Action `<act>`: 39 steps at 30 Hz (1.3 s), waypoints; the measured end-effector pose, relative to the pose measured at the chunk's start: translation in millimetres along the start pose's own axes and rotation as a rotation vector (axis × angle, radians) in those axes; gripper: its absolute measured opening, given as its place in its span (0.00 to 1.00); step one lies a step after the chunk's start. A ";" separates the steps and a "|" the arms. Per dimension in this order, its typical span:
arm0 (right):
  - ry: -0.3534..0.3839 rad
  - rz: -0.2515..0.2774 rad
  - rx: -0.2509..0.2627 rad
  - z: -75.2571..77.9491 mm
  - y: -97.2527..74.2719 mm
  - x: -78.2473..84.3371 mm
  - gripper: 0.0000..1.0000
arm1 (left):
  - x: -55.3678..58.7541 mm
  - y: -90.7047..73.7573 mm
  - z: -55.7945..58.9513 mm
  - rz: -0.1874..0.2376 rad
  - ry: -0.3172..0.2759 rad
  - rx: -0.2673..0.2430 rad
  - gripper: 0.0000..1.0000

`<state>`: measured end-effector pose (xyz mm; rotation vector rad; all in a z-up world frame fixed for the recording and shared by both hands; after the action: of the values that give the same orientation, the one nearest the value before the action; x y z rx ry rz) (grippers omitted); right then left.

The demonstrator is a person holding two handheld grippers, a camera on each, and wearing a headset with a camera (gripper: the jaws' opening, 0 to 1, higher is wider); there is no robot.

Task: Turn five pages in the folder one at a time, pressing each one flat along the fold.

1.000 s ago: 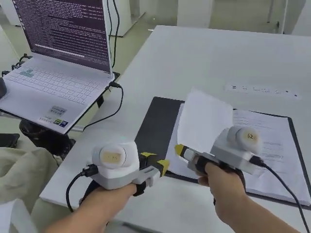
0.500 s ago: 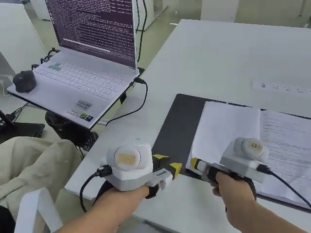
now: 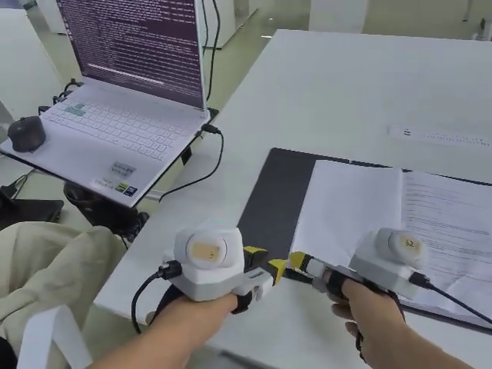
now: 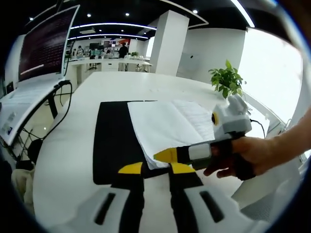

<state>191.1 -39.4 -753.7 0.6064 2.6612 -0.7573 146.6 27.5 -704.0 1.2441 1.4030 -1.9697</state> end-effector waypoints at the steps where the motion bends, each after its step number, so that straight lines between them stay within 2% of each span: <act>1: 0.000 0.017 0.006 3.8 -7.6 -6.2 0.06 | 1.2 6.8 2.0 -0.010 0.012 0.006 0.17; 5: 0.054 0.088 0.026 22.4 -31.0 -29.8 0.03 | 5.8 35.7 12.2 -0.038 0.052 0.041 0.16; 7: 0.071 0.107 0.034 31.8 -41.7 -39.5 0.02 | 4.5 50.1 16.1 -0.019 0.063 0.043 0.17; 10: 0.095 0.125 0.051 45.2 -54.5 -50.7 0.00 | 6.3 64.5 19.0 -0.028 0.074 0.037 0.17; 11: 0.099 0.129 0.053 48.9 -56.8 -53.8 0.00 | 11.7 71.2 17.5 -0.055 0.096 0.024 0.18; 13: 0.107 0.143 0.070 56.2 -63.0 -60.4 0.00 | 21.5 78.8 18.0 -0.087 0.095 0.023 0.18; 16: 0.135 0.152 0.069 62.1 -68.6 -67.9 0.00 | 31.1 81.4 15.1 -0.105 0.075 0.001 0.18; 17: 0.145 0.150 0.065 64.1 -69.6 -70.5 0.00 | 26.7 80.5 13.9 -0.057 0.088 -0.017 0.17; 18: 0.160 0.148 0.057 65.2 -70.3 -72.0 0.00 | 31.6 77.0 14.2 -0.077 0.063 -0.025 0.15; 20: 0.194 0.145 0.059 71.6 -70.5 -76.8 0.00 | 32.3 77.1 12.0 -0.055 0.077 -0.039 0.13; 21: 0.242 0.128 0.049 72.2 -70.0 -76.9 0.00 | 31.9 77.2 11.8 -0.048 0.098 -0.039 0.12; 24: 0.291 0.128 0.052 78.8 -67.7 -86.5 0.00 | 32.7 78.3 13.6 -0.075 0.246 -0.036 0.12; 26: 0.348 0.121 0.046 80.3 -65.0 -91.9 0.00 | 32.2 79.8 15.0 -0.083 0.223 -0.044 0.12; 27: 0.365 0.127 0.058 83.4 -64.1 -96.5 0.00 | 32.8 79.5 14.0 -0.084 0.216 -0.047 0.12; 30: 0.439 0.139 0.066 89.3 -60.6 -109.3 0.00 | 32.7 79.5 13.5 -0.084 0.213 -0.048 0.12; 33: 0.459 0.161 0.064 92.2 -57.3 -124.8 0.00 | 32.5 79.7 13.2 -0.087 0.207 -0.051 0.12; 36: 0.536 0.191 0.072 100.7 -51.9 -140.8 0.00 | 32.7 79.5 13.5 -0.089 0.207 -0.055 0.12; 39: 0.551 0.194 0.065 103.2 -47.8 -147.8 0.00 | 32.9 79.7 12.9 -0.084 0.201 -0.057 0.12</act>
<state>314.0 -179.6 -758.5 1.2249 2.9992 -0.7005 183.9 -11.2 -772.6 1.4111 1.6209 -1.8865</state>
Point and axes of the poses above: the centre of the closed fingertips' face, and the gripper's own axes: y roughly forward along the fingers, z roughly to its right, x roughly out of its underside, the point moved 3 cm from there along -y, roughly backward along the fingers, and after that the axes turned 9 degrees about y, right-handed, at the moved point
